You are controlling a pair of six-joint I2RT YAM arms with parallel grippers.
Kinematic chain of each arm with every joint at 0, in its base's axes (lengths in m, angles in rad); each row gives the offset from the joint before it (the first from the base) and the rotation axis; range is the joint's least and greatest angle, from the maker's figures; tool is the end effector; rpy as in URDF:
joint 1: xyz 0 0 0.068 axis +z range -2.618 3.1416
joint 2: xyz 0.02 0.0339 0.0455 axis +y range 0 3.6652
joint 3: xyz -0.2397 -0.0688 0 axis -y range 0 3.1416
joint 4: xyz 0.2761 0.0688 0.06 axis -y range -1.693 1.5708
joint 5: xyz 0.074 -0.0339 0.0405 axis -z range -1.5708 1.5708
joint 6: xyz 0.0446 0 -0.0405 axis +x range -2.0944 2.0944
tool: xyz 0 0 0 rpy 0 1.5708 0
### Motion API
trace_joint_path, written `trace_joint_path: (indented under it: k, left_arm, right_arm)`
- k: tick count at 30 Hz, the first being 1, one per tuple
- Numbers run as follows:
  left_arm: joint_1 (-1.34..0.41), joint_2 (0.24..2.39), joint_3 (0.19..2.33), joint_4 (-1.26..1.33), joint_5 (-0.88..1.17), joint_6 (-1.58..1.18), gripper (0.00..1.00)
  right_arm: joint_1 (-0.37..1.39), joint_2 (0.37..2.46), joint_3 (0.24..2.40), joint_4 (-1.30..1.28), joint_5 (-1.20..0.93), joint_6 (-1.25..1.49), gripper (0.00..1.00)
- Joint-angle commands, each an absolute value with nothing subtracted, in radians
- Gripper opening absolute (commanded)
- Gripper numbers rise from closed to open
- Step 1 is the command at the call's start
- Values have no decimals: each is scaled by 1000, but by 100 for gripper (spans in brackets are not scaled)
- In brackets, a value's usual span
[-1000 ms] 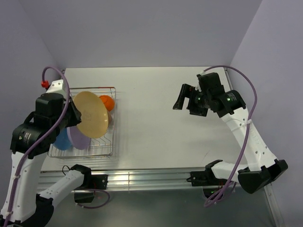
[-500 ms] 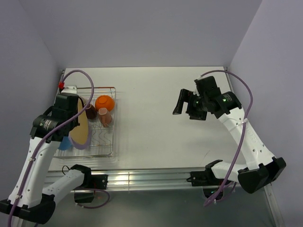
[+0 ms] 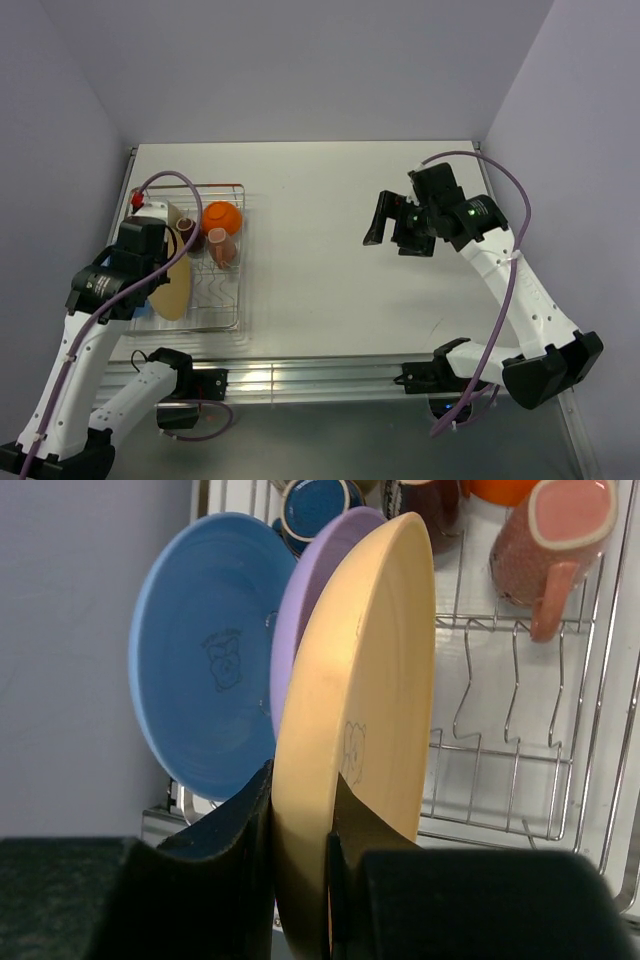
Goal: Load the mixed dishes into the dish rack
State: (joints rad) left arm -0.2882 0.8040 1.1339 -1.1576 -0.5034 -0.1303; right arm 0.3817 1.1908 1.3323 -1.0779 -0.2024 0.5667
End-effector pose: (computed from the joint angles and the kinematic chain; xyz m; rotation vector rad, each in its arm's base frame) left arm 0.1710 -0.0282 0.3491 -0.0482 2.3022 0.3909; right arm 0.2433 0.1073 0.3396 0.1537 2.5944 0.6240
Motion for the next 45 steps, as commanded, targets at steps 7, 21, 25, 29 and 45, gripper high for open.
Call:
trace_joint_path:
  k: [7,21,25,29,45]
  left_arm:
    - [-284,841,1112,-1078,-453,-78,0]
    - [-281,1066,1147,-1092,-457,-103,0]
    - [-265,1111,1155,-1101,-466,-106,0]
    - [-244,1101,1181,-1097,-474,-112,0]
    - [-218,1080,1187,-1134,-541,-132,0]
  right_arm:
    - [382,1167,1310,-1045,-206,557,100]
    - [382,1164,1316,-1058,-198,554,100]
    - [382,1164,1318,-1063,-195,554,100]
    - [382,1164,1321,-1075,-183,549,100]
    - [380,1172,1321,-1075,-192,552,100]
